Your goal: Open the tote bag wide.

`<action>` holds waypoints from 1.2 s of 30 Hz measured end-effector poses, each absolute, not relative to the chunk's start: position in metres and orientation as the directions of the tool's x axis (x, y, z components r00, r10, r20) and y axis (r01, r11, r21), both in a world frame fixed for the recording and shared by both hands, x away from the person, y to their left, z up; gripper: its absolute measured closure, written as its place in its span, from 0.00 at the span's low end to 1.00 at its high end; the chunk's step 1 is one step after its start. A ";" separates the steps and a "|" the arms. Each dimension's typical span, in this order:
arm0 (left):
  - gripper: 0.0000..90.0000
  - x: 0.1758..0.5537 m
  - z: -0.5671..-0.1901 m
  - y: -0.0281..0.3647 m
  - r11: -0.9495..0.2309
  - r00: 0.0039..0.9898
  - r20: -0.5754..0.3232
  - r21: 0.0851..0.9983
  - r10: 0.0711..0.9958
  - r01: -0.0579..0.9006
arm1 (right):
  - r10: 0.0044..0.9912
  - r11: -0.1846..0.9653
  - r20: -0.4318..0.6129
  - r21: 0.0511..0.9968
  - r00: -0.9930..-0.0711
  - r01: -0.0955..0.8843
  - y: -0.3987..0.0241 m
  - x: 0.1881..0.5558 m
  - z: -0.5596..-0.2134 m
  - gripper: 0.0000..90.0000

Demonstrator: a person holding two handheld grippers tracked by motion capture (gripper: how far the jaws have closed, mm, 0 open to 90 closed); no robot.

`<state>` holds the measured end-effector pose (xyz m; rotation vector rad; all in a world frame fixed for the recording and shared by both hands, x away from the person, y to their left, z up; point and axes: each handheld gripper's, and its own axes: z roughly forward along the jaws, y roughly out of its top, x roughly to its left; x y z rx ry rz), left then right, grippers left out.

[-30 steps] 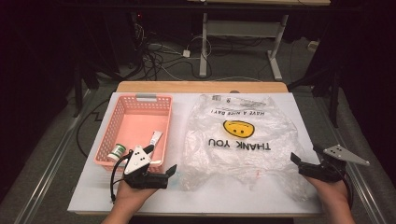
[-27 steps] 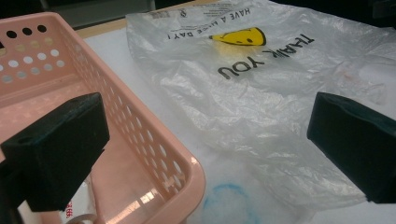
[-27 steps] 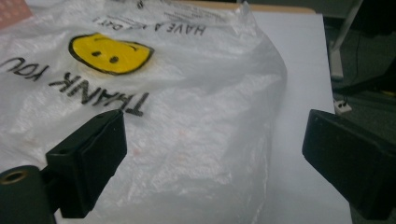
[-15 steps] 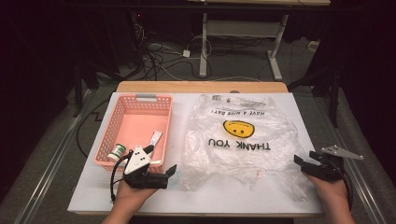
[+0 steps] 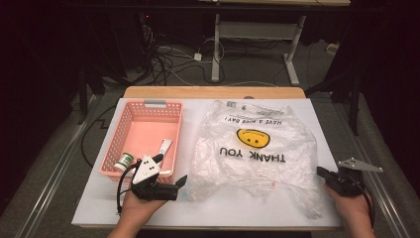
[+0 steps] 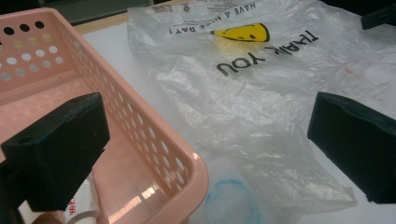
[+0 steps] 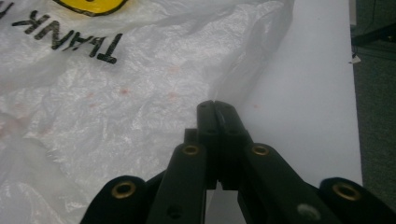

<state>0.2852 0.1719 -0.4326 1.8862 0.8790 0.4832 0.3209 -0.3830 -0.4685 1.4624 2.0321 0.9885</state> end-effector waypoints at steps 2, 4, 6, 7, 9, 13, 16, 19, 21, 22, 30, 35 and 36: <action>0.00 0.285 -0.432 0.172 -0.277 0.661 -0.038 0.889 0.749 0.365 | 0.938 0.183 0.054 0.763 -0.343 0.620 -0.382 0.316 -0.467 1.00; 0.00 0.285 -0.431 0.174 -0.263 0.656 -0.044 0.895 0.753 0.362 | 0.935 0.183 0.053 0.774 -0.350 0.607 -0.377 0.306 -0.463 1.00; 0.00 0.285 -0.431 0.174 -0.261 0.656 -0.048 0.894 0.753 0.364 | 0.932 0.194 0.046 0.773 -0.359 0.604 -0.374 0.303 -0.462 1.00; 0.00 0.286 -0.432 0.175 -0.262 0.658 -0.053 0.891 0.751 0.370 | 0.927 0.188 0.056 0.785 -0.370 0.590 -0.371 0.295 -0.458 1.00; 0.00 0.286 -0.433 0.176 -0.266 0.656 -0.051 0.889 0.753 0.374 | 0.925 0.192 0.051 0.793 -0.377 0.578 -0.367 0.288 -0.455 1.00; 0.00 0.287 -0.433 0.175 -0.267 0.655 -0.049 0.888 0.754 0.375 | 0.909 0.224 0.048 0.781 -0.414 0.582 -0.356 0.272 -0.457 1.00; 0.00 0.287 -0.433 0.175 -0.274 0.659 -0.049 0.884 0.750 0.378 | 0.899 0.246 0.042 0.775 -0.436 0.582 -0.350 0.257 -0.459 1.00; 0.00 0.287 -0.432 0.177 -0.271 0.657 -0.074 0.872 0.750 0.407 | 0.887 0.268 0.038 0.769 -0.460 0.580 -0.345 0.241 -0.461 1.00; 0.00 0.288 -0.431 0.178 -0.268 0.653 -0.085 0.867 0.752 0.421 | 0.884 0.271 0.039 0.769 -0.466 0.578 -0.345 0.234 -0.462 0.99; 0.00 0.288 -0.431 0.179 -0.270 0.647 -0.082 0.863 0.758 0.426 | 0.883 0.268 0.043 0.772 -0.468 0.577 -0.345 0.231 -0.462 0.94; 0.00 0.287 -0.432 0.177 -0.294 0.651 -0.057 0.860 0.757 0.417 | 0.879 0.242 0.047 0.813 -0.474 0.530 -0.351 0.243 -0.447 0.73; 0.00 0.288 -0.430 0.175 -0.292 0.655 -0.097 0.839 0.749 0.459 | 0.904 0.232 0.020 0.815 -0.427 0.530 -0.363 0.286 -0.443 0.67; 0.00 0.288 -0.430 0.175 -0.292 0.655 -0.097 0.839 0.749 0.459 | 0.910 0.226 0.022 0.812 -0.415 0.538 -0.366 0.296 -0.444 0.67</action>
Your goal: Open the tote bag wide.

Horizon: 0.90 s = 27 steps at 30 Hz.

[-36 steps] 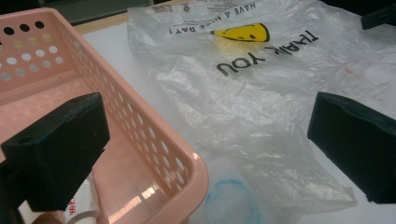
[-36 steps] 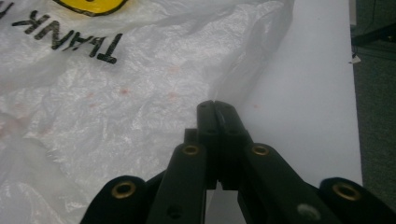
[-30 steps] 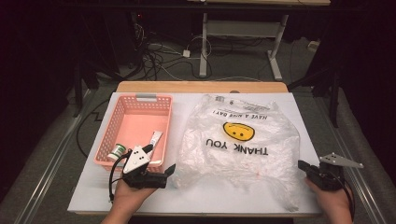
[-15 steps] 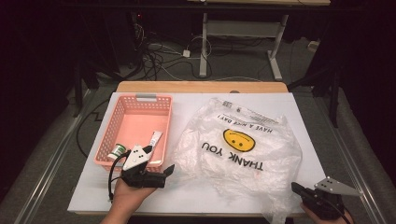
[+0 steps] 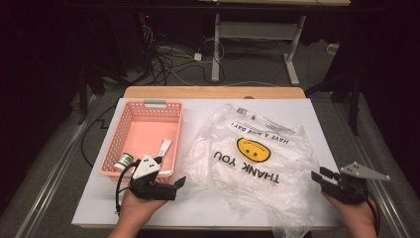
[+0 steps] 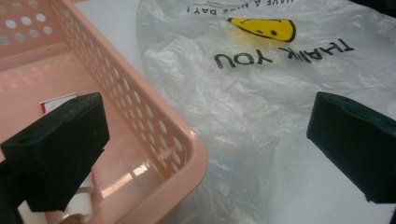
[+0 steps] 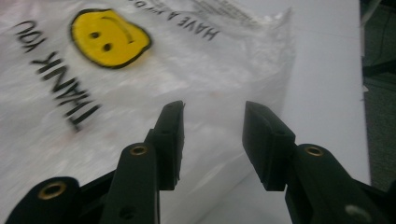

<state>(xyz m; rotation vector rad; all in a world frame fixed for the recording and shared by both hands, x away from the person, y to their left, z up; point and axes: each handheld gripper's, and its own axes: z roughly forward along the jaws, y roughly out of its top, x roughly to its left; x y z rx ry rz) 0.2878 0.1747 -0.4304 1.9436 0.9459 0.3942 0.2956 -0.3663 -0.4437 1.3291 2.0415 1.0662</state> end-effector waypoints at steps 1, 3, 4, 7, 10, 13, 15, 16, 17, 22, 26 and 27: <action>0.00 0.287 -0.429 0.176 -0.281 0.659 -0.110 0.844 0.744 0.457 | 0.915 0.216 0.025 0.812 -0.403 0.542 -0.369 0.305 -0.445 0.66; 0.00 0.286 -0.429 0.176 -0.275 0.660 -0.113 0.847 0.743 0.454 | 0.925 0.198 0.029 0.815 -0.379 0.545 -0.376 0.324 -0.447 0.65; 0.00 0.286 -0.428 0.177 -0.270 0.660 -0.110 0.853 0.743 0.447 | 0.928 0.187 0.036 0.815 -0.370 0.549 -0.379 0.334 -0.448 0.64; 0.00 0.285 -0.428 0.177 -0.271 0.666 -0.104 0.859 0.738 0.434 | 0.935 0.152 0.070 0.806 -0.348 0.572 -0.386 0.362 -0.450 0.60; 0.00 0.285 -0.428 0.176 -0.275 0.671 -0.103 0.859 0.734 0.432 | 0.942 0.138 0.081 0.793 -0.327 0.594 -0.388 0.389 -0.453 0.53; 0.00 0.286 -0.428 0.176 -0.262 0.675 -0.118 0.862 0.728 0.433 | 0.940 0.137 0.089 0.784 -0.328 0.605 -0.388 0.410 -0.458 0.50; 0.00 0.286 -0.427 0.177 -0.260 0.671 -0.116 0.863 0.732 0.433 | 0.937 0.133 0.101 0.782 -0.334 0.609 -0.388 0.418 -0.459 0.50; 0.00 0.286 -0.428 0.178 -0.260 0.670 -0.113 0.864 0.734 0.430 | 0.936 0.136 0.104 0.775 -0.337 0.617 -0.386 0.432 -0.463 0.49; 0.00 0.286 -0.428 0.178 -0.260 0.669 -0.110 0.865 0.735 0.429 | 0.937 0.139 0.104 0.767 -0.335 0.627 -0.386 0.437 -0.464 0.48; 0.00 0.285 -0.427 0.177 -0.264 0.670 -0.101 0.868 0.735 0.421 | 0.942 0.169 0.075 0.735 -0.327 0.656 -0.381 0.459 -0.468 0.47; 0.00 0.284 -0.427 0.176 -0.275 0.677 -0.088 0.870 0.731 0.410 | 0.945 0.179 0.066 0.717 -0.321 0.673 -0.378 0.464 -0.474 0.47; 0.00 0.284 -0.427 0.176 -0.282 0.679 -0.080 0.870 0.730 0.406 | 0.944 0.185 0.059 0.718 -0.324 0.671 -0.377 0.464 -0.473 0.49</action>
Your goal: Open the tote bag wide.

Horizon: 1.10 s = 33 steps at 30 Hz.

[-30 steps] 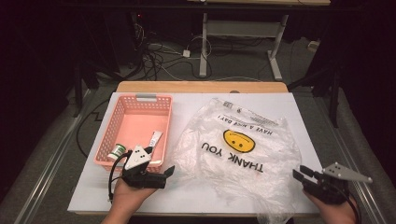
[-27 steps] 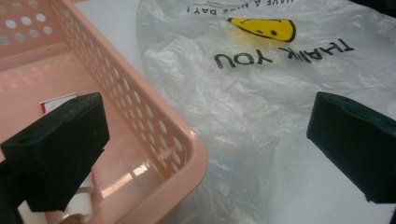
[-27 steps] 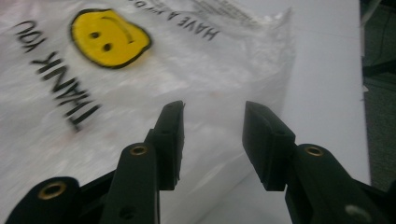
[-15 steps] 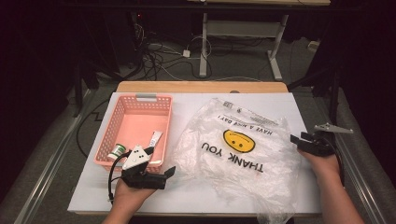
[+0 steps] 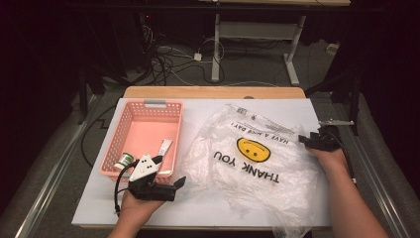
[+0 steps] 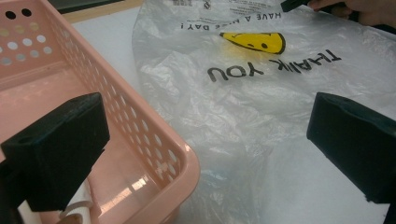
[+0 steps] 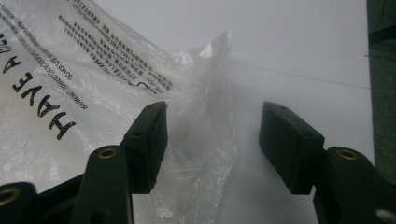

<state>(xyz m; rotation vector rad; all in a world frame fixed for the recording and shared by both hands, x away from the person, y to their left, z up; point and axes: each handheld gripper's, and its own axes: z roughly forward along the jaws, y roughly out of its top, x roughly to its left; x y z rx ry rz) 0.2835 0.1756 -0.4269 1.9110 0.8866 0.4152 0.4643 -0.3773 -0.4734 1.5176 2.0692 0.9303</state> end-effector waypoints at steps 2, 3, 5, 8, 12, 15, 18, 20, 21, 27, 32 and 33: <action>0.00 0.283 -0.427 0.175 -0.291 0.680 -0.072 0.868 0.730 0.404 | 0.938 0.216 0.038 0.715 -0.345 0.665 -0.374 0.461 -0.474 0.57; 0.00 0.284 -0.427 0.175 -0.289 0.679 -0.075 0.867 0.730 0.406 | 0.936 0.229 0.025 0.716 -0.352 0.659 -0.373 0.460 -0.474 0.62; 0.00 0.283 -0.427 0.175 -0.288 0.680 -0.076 0.867 0.729 0.406 | 0.931 0.251 0.004 0.716 -0.364 0.651 -0.370 0.457 -0.474 0.71; 0.00 0.282 -0.428 0.173 -0.302 0.687 -0.067 0.865 0.723 0.402 | 0.929 0.243 0.020 0.718 -0.369 0.652 -0.370 0.455 -0.473 0.85; 0.00 0.282 -0.427 0.172 -0.306 0.691 -0.065 0.864 0.720 0.399 | 0.926 0.201 0.084 0.715 -0.367 0.670 -0.374 0.455 -0.473 0.98; 0.00 0.283 -0.428 0.172 -0.303 0.690 -0.069 0.863 0.721 0.403 | 0.924 0.227 0.055 0.716 -0.378 0.660 -0.371 0.454 -0.472 1.00; 0.00 0.283 -0.427 0.173 -0.300 0.687 -0.068 0.865 0.724 0.402 | 0.929 0.223 0.042 0.731 -0.368 0.645 -0.371 0.453 -0.469 1.00; 0.00 0.283 -0.427 0.173 -0.296 0.685 -0.071 0.866 0.725 0.403 | 0.934 0.219 0.030 0.738 -0.355 0.638 -0.373 0.454 -0.467 1.00; 0.00 0.283 -0.427 0.173 -0.296 0.685 -0.071 0.866 0.725 0.403 | 0.938 0.213 0.027 0.744 -0.346 0.634 -0.375 0.454 -0.466 1.00; 0.00 0.283 -0.426 0.175 -0.296 0.681 -0.066 0.867 0.729 0.400 | 0.962 0.159 0.023 0.763 -0.273 0.627 -0.392 0.453 -0.461 1.00; 0.00 0.286 -0.425 0.182 -0.275 0.661 -0.073 0.871 0.746 0.407 | 0.983 0.083 0.038 0.781 -0.180 0.619 -0.415 0.450 -0.458 1.00; 0.00 0.286 -0.425 0.184 -0.275 0.659 -0.071 0.871 0.749 0.407 | 0.986 0.070 0.038 0.787 -0.162 0.614 -0.419 0.447 -0.457 1.00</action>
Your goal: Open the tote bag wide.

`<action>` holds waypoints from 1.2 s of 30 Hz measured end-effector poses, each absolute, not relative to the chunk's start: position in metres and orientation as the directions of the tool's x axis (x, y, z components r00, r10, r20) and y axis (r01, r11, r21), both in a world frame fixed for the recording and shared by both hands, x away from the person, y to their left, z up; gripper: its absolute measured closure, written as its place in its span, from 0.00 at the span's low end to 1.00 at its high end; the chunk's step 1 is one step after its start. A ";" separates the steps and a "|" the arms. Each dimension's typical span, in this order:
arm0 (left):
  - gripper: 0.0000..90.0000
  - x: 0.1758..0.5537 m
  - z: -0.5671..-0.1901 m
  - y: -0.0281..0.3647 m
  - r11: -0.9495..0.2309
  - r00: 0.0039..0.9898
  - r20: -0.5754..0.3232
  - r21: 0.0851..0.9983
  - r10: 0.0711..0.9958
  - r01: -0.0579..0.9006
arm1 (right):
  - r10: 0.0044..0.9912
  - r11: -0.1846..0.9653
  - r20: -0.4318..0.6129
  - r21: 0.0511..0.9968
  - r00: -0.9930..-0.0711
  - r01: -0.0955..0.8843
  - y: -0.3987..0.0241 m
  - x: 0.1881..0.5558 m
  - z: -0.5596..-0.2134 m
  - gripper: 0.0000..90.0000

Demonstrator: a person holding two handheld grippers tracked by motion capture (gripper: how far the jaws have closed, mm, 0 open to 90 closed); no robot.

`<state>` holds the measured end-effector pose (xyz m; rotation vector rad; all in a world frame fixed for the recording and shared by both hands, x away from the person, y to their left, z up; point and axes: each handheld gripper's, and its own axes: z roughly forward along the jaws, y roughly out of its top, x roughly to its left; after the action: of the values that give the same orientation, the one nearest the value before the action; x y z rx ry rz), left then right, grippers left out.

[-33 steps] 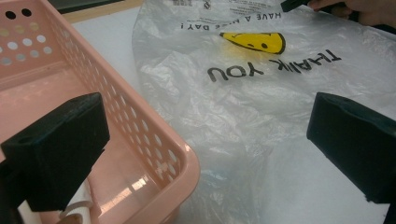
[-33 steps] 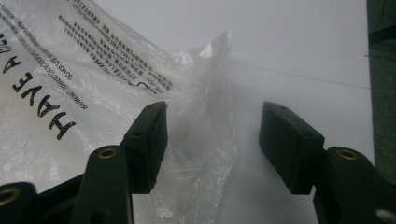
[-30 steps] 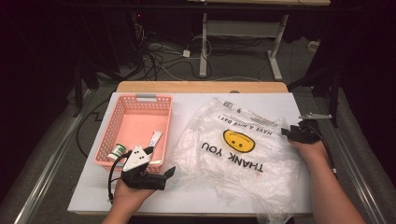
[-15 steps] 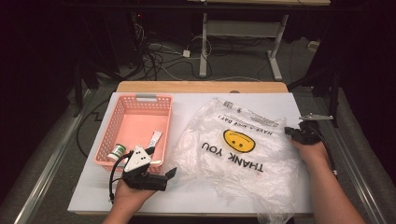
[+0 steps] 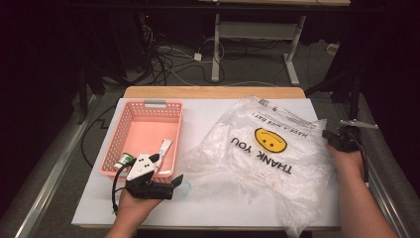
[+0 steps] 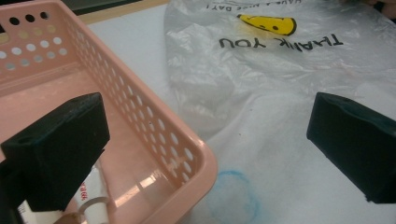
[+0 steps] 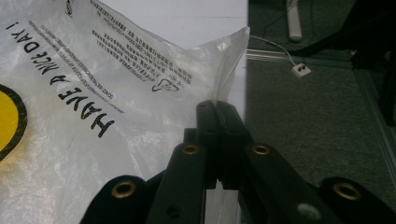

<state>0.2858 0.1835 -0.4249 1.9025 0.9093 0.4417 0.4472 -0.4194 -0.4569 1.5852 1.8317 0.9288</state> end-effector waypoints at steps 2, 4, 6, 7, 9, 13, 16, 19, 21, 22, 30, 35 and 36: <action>0.00 0.286 -0.426 0.186 -0.274 0.656 -0.072 0.870 0.752 0.409 | 0.987 0.082 0.020 0.785 -0.157 0.614 -0.423 0.443 -0.456 1.00; 0.00 0.288 -0.428 0.188 -0.274 0.653 -0.077 0.866 0.753 0.418 | 0.989 0.085 0.009 0.785 -0.148 0.613 -0.427 0.436 -0.457 1.00; 0.00 0.288 -0.428 0.188 -0.270 0.653 -0.077 0.869 0.754 0.415 | 0.991 0.074 0.011 0.789 -0.135 0.610 -0.431 0.427 -0.459 1.00; 0.00 0.289 -0.427 0.188 -0.270 0.653 -0.074 0.871 0.754 0.410 | 0.991 0.073 0.010 0.787 -0.131 0.612 -0.434 0.423 -0.461 1.00; 0.00 0.289 -0.427 0.188 -0.269 0.655 -0.070 0.875 0.752 0.402 | 0.991 0.084 -0.001 0.782 -0.134 0.617 -0.436 0.413 -0.464 1.00; 0.00 0.290 -0.428 0.187 -0.269 0.660 -0.069 0.877 0.748 0.398 | 0.986 0.107 -0.004 0.787 -0.168 0.607 -0.437 0.391 -0.465 0.91; 0.00 0.290 -0.428 0.186 -0.266 0.660 -0.072 0.878 0.748 0.397 | 0.980 0.140 -0.023 0.786 -0.197 0.602 -0.436 0.387 -0.463 0.77; 0.00 0.289 -0.428 0.185 -0.259 0.665 -0.076 0.884 0.743 0.390 | 0.970 0.162 -0.029 0.817 -0.240 0.553 -0.436 0.374 -0.449 0.62; 0.00 0.289 -0.428 0.185 -0.254 0.667 -0.081 0.885 0.741 0.390 | 0.968 0.166 -0.031 0.826 -0.250 0.538 -0.435 0.370 -0.444 0.60; 0.00 0.289 -0.429 0.185 -0.254 0.666 -0.081 0.885 0.742 0.391 | 0.965 0.168 -0.030 0.834 -0.262 0.525 -0.434 0.365 -0.441 0.57; 0.00 0.293 -0.431 0.187 -0.256 0.651 -0.098 0.868 0.752 0.426 | 0.919 0.202 -0.006 0.866 -0.394 0.457 -0.403 0.331 -0.432 0.40; 0.00 0.294 -0.430 0.193 -0.245 0.635 -0.104 0.865 0.766 0.438 | 0.878 0.263 -0.025 0.859 -0.478 0.440 -0.366 0.319 -0.434 0.21; 0.00 0.294 -0.429 0.193 -0.246 0.634 -0.102 0.865 0.767 0.438 | 0.869 0.272 -0.024 0.858 -0.494 0.436 -0.356 0.317 -0.434 0.19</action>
<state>0.2938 0.1934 -0.4293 1.8845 0.9569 0.4253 0.3170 -0.3562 -0.4342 1.1727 2.0478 1.1417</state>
